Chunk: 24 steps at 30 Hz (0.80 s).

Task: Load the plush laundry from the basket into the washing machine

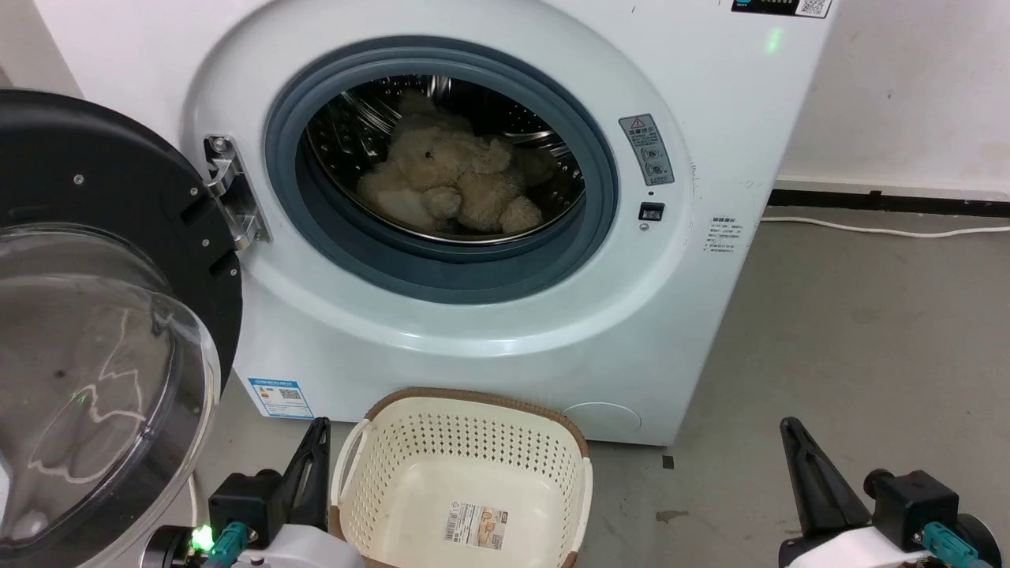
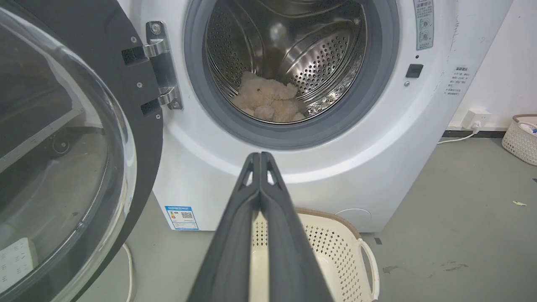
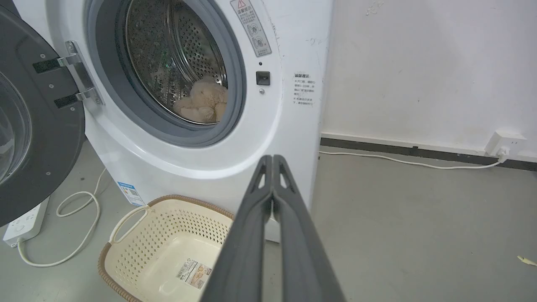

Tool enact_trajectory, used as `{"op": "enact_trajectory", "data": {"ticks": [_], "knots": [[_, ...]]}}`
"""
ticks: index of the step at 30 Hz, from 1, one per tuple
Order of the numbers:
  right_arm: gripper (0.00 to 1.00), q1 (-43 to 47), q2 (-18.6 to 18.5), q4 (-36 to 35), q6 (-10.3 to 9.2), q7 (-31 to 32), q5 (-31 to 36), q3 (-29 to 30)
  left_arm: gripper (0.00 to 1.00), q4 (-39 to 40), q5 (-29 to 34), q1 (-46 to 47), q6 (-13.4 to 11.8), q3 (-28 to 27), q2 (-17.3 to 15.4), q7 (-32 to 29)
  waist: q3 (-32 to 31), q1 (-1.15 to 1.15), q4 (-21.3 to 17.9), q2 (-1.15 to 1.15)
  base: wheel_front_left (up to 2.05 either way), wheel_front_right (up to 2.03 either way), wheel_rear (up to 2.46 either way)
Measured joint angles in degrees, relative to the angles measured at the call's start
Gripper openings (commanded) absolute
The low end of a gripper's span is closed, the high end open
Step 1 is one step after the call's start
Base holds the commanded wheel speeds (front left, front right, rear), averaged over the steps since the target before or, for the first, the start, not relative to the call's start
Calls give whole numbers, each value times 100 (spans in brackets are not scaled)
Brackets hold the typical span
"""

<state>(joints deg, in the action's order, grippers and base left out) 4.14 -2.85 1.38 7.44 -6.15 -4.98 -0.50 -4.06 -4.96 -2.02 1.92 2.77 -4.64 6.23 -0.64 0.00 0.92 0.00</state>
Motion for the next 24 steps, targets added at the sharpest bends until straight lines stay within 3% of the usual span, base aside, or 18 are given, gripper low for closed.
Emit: {"op": "enact_trajectory", "data": {"ticks": [24], "knots": [[0,-127,0,-40,0,264,198,19,0,177,215,63,-79,-119,60,-277,29,0,-42,0,0,0,0]]}}
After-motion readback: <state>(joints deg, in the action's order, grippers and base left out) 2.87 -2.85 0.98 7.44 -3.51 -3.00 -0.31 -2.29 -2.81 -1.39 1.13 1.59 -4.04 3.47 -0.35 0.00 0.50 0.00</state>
